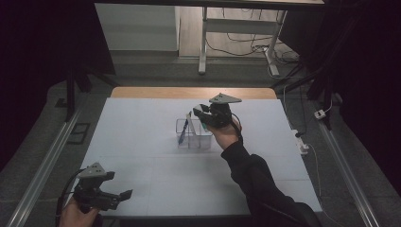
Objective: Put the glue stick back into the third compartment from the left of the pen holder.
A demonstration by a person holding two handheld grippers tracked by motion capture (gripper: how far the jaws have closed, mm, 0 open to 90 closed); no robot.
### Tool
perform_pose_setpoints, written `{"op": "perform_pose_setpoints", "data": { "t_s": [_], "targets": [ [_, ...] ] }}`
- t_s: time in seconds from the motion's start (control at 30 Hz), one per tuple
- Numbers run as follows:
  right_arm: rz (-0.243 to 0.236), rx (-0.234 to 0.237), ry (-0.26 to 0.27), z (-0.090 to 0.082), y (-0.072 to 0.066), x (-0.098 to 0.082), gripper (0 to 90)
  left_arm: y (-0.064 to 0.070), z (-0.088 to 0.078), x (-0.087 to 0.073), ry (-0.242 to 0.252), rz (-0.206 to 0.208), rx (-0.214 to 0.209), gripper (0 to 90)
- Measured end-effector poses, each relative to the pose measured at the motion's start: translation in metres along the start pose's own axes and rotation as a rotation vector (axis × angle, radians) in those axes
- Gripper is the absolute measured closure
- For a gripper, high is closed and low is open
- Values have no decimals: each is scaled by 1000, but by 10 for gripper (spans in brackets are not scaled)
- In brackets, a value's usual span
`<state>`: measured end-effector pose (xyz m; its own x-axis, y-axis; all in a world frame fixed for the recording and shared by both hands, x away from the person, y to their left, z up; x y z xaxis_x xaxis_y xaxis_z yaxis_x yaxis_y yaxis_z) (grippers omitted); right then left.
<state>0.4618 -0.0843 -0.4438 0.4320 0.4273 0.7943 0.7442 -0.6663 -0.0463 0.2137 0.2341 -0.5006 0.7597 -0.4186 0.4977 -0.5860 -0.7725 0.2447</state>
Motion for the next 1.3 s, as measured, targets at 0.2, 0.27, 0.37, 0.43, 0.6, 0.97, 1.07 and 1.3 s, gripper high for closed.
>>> {"op": "perform_pose_setpoints", "data": {
  "t_s": [0.2,0.27,0.37,0.43,0.6,0.97,1.07,1.3],
  "targets": [
    [23,10,-5,6,4,-6,654,0,0,0,-1,1,0,3],
    [22,12,-15,8,4,-9,654,0,0,0,0,1,0,4],
    [18,16,-19,10,3,-11,654,0,0,0,0,1,0,4],
    [7,12,-26,11,2,-13,653,0,0,0,0,2,0,4],
    [-5,-1,-45,13,1,-18,652,1,0,0,-1,5,0,4],
    [-21,-14,-94,12,2,-27,606,1,1,0,-6,8,4,7],
    [-16,-13,-94,8,3,-25,545,1,1,0,-5,8,2,7],
    [-31,-12,-105,1,2,-22,441,1,0,0,-5,6,2,7]
  ]
}}
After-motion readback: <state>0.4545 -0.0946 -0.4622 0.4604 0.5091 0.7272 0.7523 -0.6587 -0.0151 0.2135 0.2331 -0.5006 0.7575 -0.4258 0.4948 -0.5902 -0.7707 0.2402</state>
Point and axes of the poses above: each handheld gripper's, and its own axes: z roughly forward along the jaws, x roughly out of its top, y roughly to its right, the point moved 3 cm from there along z, roughly forward along the jaws, and after that the axes turned 14 degrees about -y, right-handed, at the moved point
